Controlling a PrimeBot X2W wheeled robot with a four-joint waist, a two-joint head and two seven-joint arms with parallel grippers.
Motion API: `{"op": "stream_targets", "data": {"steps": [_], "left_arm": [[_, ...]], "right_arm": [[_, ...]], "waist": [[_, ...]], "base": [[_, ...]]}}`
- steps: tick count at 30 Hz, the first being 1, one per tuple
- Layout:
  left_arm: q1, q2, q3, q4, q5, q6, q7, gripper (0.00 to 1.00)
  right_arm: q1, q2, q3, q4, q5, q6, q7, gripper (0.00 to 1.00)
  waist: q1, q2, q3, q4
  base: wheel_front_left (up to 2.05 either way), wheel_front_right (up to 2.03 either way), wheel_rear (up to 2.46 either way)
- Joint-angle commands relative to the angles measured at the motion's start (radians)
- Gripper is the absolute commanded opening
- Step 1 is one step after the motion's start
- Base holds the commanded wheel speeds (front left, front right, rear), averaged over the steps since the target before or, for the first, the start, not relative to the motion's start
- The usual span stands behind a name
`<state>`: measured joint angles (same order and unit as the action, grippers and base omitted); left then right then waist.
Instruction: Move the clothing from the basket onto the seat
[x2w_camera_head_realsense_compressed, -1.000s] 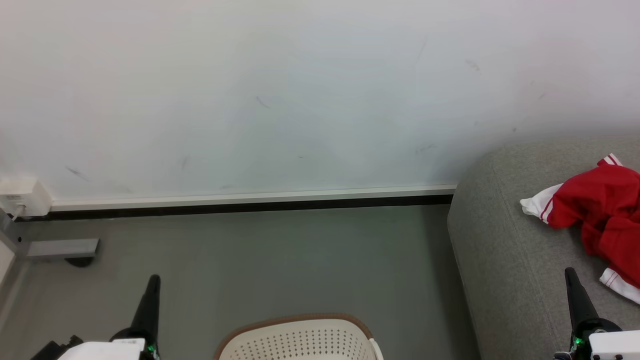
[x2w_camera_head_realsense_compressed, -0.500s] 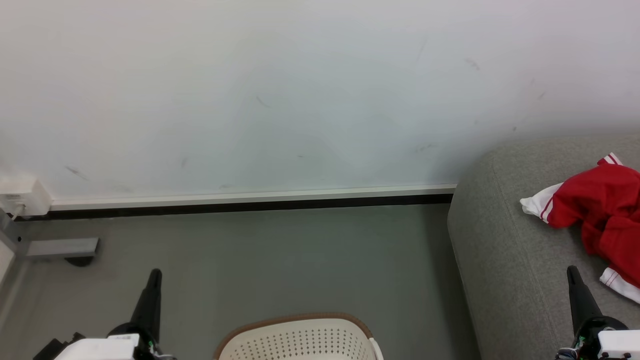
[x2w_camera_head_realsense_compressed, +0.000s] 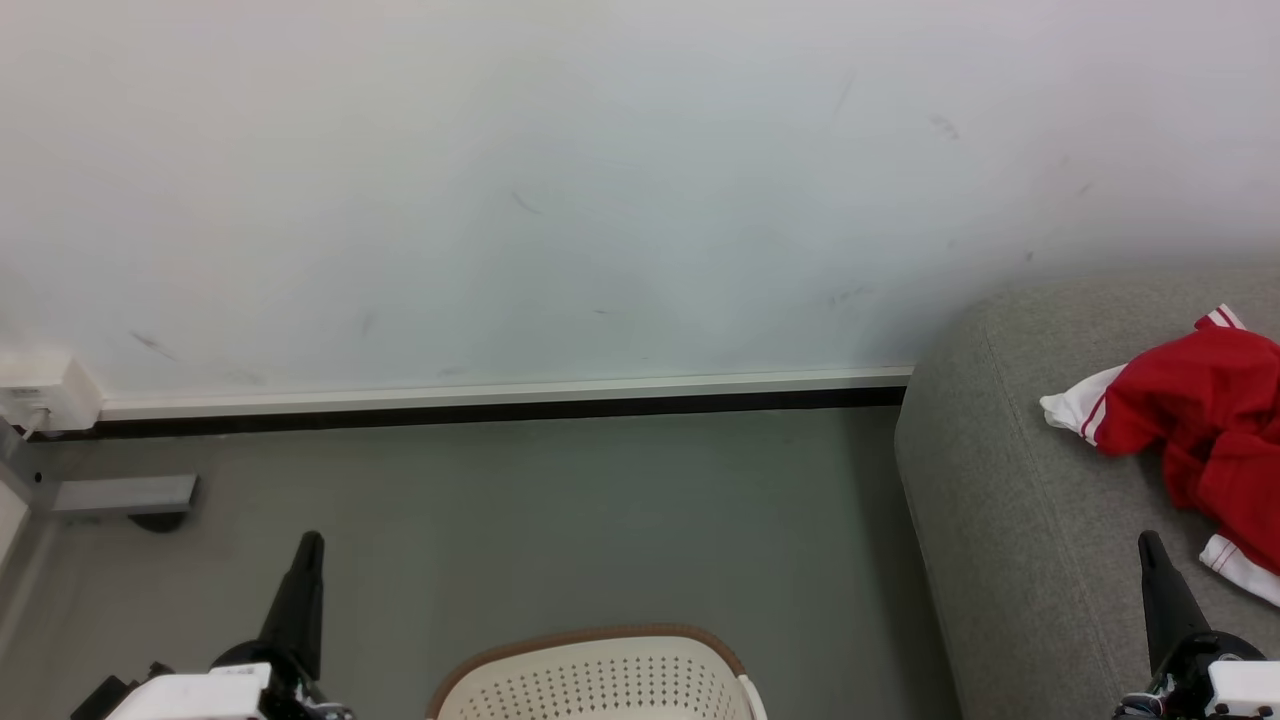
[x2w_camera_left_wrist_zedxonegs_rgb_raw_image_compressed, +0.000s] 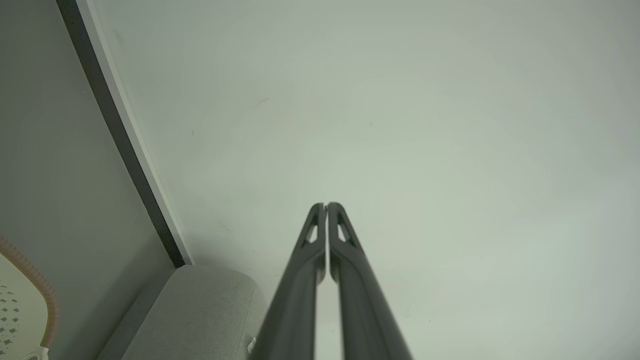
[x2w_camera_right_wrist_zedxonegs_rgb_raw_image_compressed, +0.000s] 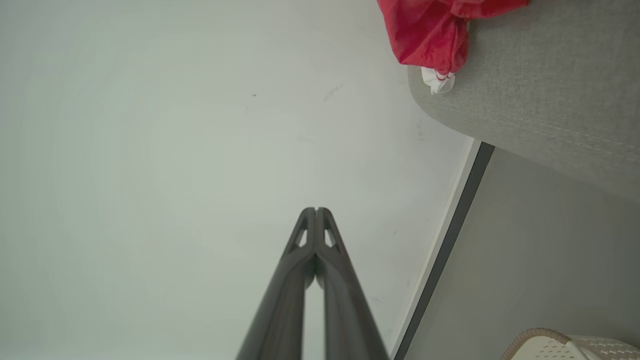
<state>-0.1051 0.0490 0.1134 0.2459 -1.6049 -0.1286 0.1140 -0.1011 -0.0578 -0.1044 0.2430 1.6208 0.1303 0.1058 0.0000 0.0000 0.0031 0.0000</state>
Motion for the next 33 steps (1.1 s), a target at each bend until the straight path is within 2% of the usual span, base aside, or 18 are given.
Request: {"op": "stream_targets", "data": {"steps": [1,33], "left_arm": [[-0.009,0.002,0.002,0.0,-0.014,-0.005,0.004,0.0],[-0.008,0.002,0.002,0.0,-0.014,-0.005,0.004,0.0]], "right_arm": [[-0.012,0.002,-0.004,0.002,0.0,0.001,0.004,0.0],[-0.012,0.005,-0.008,0.003,-0.006,0.001,0.007,0.0]], "waist": [[0.0,0.0,0.0,0.0],[0.0,0.0,0.0,0.0]], "base": [[0.0,0.0,0.0],[0.0,0.0,0.0]]}}
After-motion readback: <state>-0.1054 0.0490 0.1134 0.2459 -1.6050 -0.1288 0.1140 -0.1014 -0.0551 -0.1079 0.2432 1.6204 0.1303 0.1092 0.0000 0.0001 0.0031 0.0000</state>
